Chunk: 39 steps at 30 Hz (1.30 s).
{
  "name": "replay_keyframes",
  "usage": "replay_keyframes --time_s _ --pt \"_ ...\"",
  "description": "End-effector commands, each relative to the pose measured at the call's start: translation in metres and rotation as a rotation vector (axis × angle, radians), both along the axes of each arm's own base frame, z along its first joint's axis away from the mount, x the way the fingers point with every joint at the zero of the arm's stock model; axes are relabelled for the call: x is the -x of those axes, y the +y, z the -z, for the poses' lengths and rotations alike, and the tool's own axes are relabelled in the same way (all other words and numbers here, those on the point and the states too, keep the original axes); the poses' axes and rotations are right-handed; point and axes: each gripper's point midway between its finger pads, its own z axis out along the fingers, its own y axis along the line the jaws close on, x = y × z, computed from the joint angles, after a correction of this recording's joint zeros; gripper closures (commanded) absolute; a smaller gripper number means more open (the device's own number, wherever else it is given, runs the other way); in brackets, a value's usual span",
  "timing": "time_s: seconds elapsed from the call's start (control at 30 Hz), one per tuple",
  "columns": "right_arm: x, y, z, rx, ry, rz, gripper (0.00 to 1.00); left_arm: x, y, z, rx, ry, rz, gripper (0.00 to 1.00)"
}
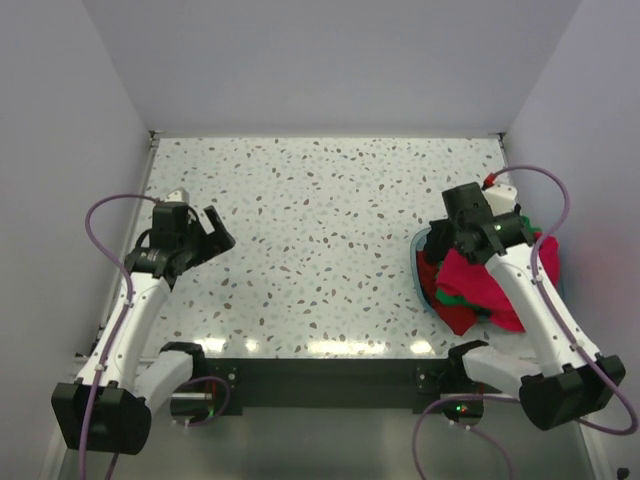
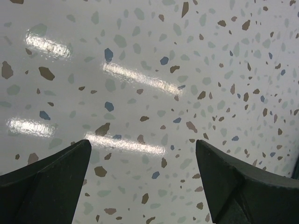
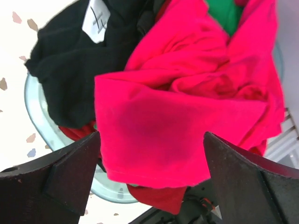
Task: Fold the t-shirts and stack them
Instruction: Grab the tshirt from the pile, then move the tshirt to the center of the board
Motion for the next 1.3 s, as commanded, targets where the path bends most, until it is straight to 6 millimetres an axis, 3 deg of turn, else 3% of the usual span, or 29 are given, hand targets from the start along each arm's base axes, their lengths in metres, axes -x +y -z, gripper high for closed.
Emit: replay_keyframes --time_s 0.0,0.07,0.17,0.2,0.27,0.33,0.37,0.57,0.63,0.67,0.73,0.8,0.83,0.87,0.9,0.93,0.97,1.0,1.1,1.17,1.2,1.23,1.27 --pt "-0.010 0.012 0.021 -0.089 0.014 -0.073 0.06 -0.008 0.001 -0.011 -0.002 -0.056 -0.011 0.00" --pt "-0.013 0.013 0.031 -0.114 0.031 -0.069 0.09 -0.007 0.000 -0.010 -0.002 -0.053 -0.009 0.00" --pt "-0.012 0.009 0.039 -0.120 0.049 -0.042 0.32 -0.006 0.001 -0.009 -0.007 -0.041 -0.007 0.00" --pt "-0.012 0.007 0.038 -0.115 0.041 -0.028 0.46 -0.005 0.001 -0.008 -0.009 -0.035 -0.006 0.00" --pt "-0.009 -0.001 0.033 -0.087 0.025 0.008 0.60 -0.005 0.007 -0.007 -0.035 -0.031 -0.027 0.00" --pt "-0.009 -0.004 0.024 -0.081 -0.007 0.017 0.91 -0.004 0.008 -0.008 -0.039 -0.032 -0.032 0.00" --pt "-0.008 -0.006 0.021 -0.071 -0.015 0.022 0.98 -0.005 0.009 -0.011 -0.041 -0.039 -0.032 0.00" --pt "-0.006 -0.013 0.004 -0.049 -0.042 0.038 1.00 -0.004 0.013 -0.016 -0.060 -0.042 -0.047 0.00" --pt "-0.014 -0.005 -0.003 -0.085 -0.082 -0.002 1.00 -0.004 0.013 -0.018 -0.062 -0.050 -0.043 0.00" --pt "-0.017 -0.002 -0.014 -0.085 -0.112 -0.057 1.00 -0.005 0.013 -0.021 -0.062 -0.054 -0.042 0.00" --pt "-0.030 0.004 -0.054 -0.113 -0.248 -0.108 1.00 -0.005 0.013 -0.024 -0.065 -0.059 -0.041 0.00" --pt "-0.031 0.001 -0.098 -0.101 -0.359 -0.124 1.00 -0.005 0.014 -0.027 -0.066 -0.064 -0.042 0.00" --pt "-0.031 0.002 -0.140 -0.112 -0.462 -0.140 1.00 -0.005 0.013 -0.029 -0.062 -0.071 -0.044 0.00" --pt "-0.031 0.003 -0.161 -0.105 -0.503 -0.172 1.00 -0.006 0.012 -0.029 -0.054 -0.072 -0.038 0.00" --pt "-0.032 0.013 -0.199 -0.143 -0.588 -0.226 1.00 -0.006 0.010 -0.031 -0.049 -0.081 -0.032 0.00" --pt "-0.032 0.012 -0.218 -0.137 -0.624 -0.236 1.00 -0.006 0.009 -0.032 -0.046 -0.084 -0.027 0.00" --pt "-0.033 0.030 -0.234 -0.181 -0.646 -0.340 1.00 -0.007 0.008 -0.034 -0.040 -0.091 -0.019 0.00" --pt "-0.039 0.040 -0.262 -0.204 -0.698 -0.388 1.00 -0.007 0.007 -0.035 -0.040 -0.091 -0.017 0.00" --pt "-0.053 0.077 -0.295 -0.314 -0.730 -0.550 1.00 -0.005 0.009 -0.038 -0.043 -0.096 -0.027 0.00" --pt "-0.065 0.100 -0.303 -0.368 -0.725 -0.637 1.00 -0.004 0.009 -0.040 -0.044 -0.105 -0.027 0.00" --pt "-0.063 0.111 -0.320 -0.379 -0.764 -0.680 1.00 -0.003 0.009 -0.041 -0.045 -0.105 -0.026 0.00" --pt "-0.076 0.149 -0.311 -0.390 -0.710 -0.763 1.00 -0.002 0.010 -0.042 -0.049 -0.109 -0.026 0.00" --pt "-0.077 0.163 -0.316 -0.329 -0.714 -0.806 1.00 0.001 0.013 -0.043 -0.059 -0.105 -0.034 0.00"
